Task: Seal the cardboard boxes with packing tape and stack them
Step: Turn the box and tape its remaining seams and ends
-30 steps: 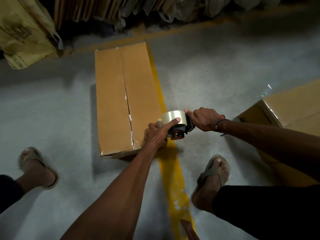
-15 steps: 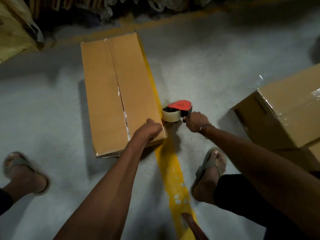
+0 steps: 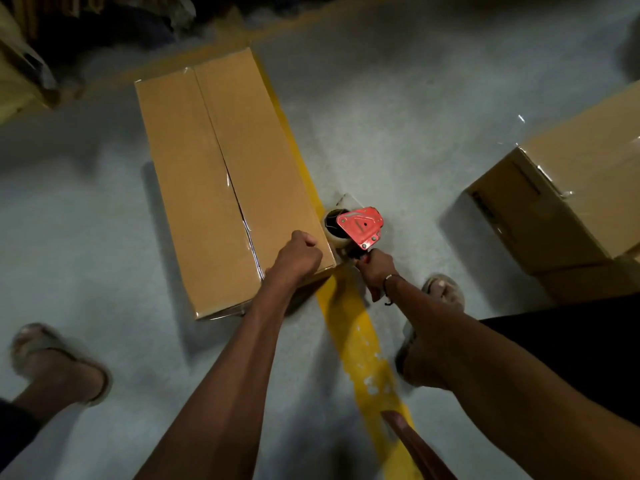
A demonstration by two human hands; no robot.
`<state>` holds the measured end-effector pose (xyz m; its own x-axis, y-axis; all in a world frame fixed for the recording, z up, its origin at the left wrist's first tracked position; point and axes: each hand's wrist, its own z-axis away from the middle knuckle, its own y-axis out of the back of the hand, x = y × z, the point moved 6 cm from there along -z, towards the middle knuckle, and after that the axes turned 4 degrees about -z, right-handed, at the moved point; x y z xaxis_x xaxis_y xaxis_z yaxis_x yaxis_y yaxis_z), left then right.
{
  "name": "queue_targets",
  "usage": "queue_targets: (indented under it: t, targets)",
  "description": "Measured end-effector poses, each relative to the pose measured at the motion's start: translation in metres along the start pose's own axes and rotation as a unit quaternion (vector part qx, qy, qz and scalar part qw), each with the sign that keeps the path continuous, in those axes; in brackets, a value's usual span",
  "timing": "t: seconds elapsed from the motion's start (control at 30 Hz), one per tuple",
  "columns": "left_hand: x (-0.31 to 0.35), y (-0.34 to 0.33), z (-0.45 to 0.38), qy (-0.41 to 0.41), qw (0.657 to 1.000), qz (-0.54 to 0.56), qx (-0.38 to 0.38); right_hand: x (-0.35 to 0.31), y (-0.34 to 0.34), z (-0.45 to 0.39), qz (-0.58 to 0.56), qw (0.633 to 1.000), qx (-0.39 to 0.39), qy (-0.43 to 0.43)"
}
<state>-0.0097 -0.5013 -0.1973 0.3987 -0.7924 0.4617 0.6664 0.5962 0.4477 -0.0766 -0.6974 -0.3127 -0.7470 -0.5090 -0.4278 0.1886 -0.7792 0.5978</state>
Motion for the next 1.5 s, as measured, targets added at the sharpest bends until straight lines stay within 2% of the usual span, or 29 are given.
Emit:
queue_targets:
  t: [0.07,0.13,0.23,0.27,0.33,0.37,0.4,0.53,0.6,0.67,0.73,0.8,0.87,0.9,0.97,1.03,1.07,1.13,1.17,1.23,1.37,1.5]
  targets:
    - [0.0,0.0,-0.001,-0.001,1.0,0.011,0.0,-0.004,0.003,0.006,-0.014,1.0,-0.001,-0.008]
    - [0.001,0.002,0.0,-0.001,1.0,0.014,0.001,-0.012,0.01,0.02,-0.056,0.998,0.035,0.002]
    - [0.002,0.002,0.003,-0.008,1.0,0.011,0.005,-0.023,0.014,0.043,-0.198,0.975,0.1,-0.024]
    - [0.003,0.002,0.003,-0.006,1.0,0.013,0.008,-0.027,0.011,0.05,-0.299,0.948,0.092,-0.054]
    - [0.002,0.0,0.004,-0.006,1.0,0.022,0.012,-0.04,-0.009,0.062,-0.504,0.855,-0.015,-0.121]
    - [0.002,0.0,0.004,-0.007,1.0,0.026,0.014,-0.05,-0.017,0.067,-0.564,0.813,-0.066,-0.127]
    - [0.001,0.0,0.005,-0.006,0.999,0.029,0.014,-0.058,-0.023,0.072,-0.597,0.788,-0.099,-0.112]
    - [-0.002,-0.001,0.0,-0.008,0.999,0.044,0.016,-0.074,-0.03,0.08,-0.665,0.737,-0.112,-0.04]
    - [-0.005,-0.001,-0.004,-0.008,0.999,0.051,0.011,-0.068,-0.037,0.069,-0.666,0.737,-0.11,-0.041]
    - [-0.008,0.0,-0.01,-0.008,0.998,0.055,0.003,-0.054,-0.047,0.053,-0.638,0.764,-0.082,-0.056]
    - [-0.008,0.001,-0.012,-0.014,0.998,0.056,-0.006,-0.031,-0.055,0.029,-0.568,0.818,-0.007,-0.087]
    - [-0.007,0.004,-0.007,-0.028,0.996,0.078,-0.014,-0.028,-0.033,0.036,-0.465,0.876,0.092,-0.083]
    - [-0.008,0.01,0.0,-0.07,0.992,0.101,-0.012,-0.059,0.011,0.066,-0.367,0.914,0.174,0.004]
    - [-0.01,0.017,0.006,-0.107,0.99,0.092,0.009,-0.074,0.023,0.072,-0.341,0.918,0.188,0.078]
    - [-0.024,0.035,0.017,-0.185,0.976,0.01,0.111,-0.105,0.035,0.083,-0.289,0.916,0.16,0.229]
    - [-0.046,0.047,0.028,-0.219,0.953,-0.068,0.198,-0.13,0.027,0.093,-0.204,0.919,0.095,0.324]
    - [-0.058,0.05,0.032,-0.227,0.946,-0.086,0.213,-0.139,0.019,0.097,-0.159,0.919,0.061,0.357]
    - [-0.074,0.052,0.036,-0.24,0.944,-0.082,0.212,-0.15,-0.001,0.105,-0.07,0.909,-0.002,0.41]
    - [-0.079,0.052,0.036,-0.253,0.941,-0.076,0.211,-0.15,-0.011,0.108,-0.023,0.9,-0.008,0.436]
    - [-0.085,0.051,0.038,-0.284,0.932,-0.08,0.211,-0.145,-0.025,0.11,0.04,0.882,0.012,0.47]
    - [-0.087,0.042,0.04,-0.299,0.924,-0.13,0.199,-0.143,-0.022,0.109,0.07,0.871,-0.005,0.485]
    - [-0.093,0.044,0.04,-0.333,0.909,-0.178,0.175,-0.15,-0.023,0.111,0.186,0.824,-0.016,0.535]
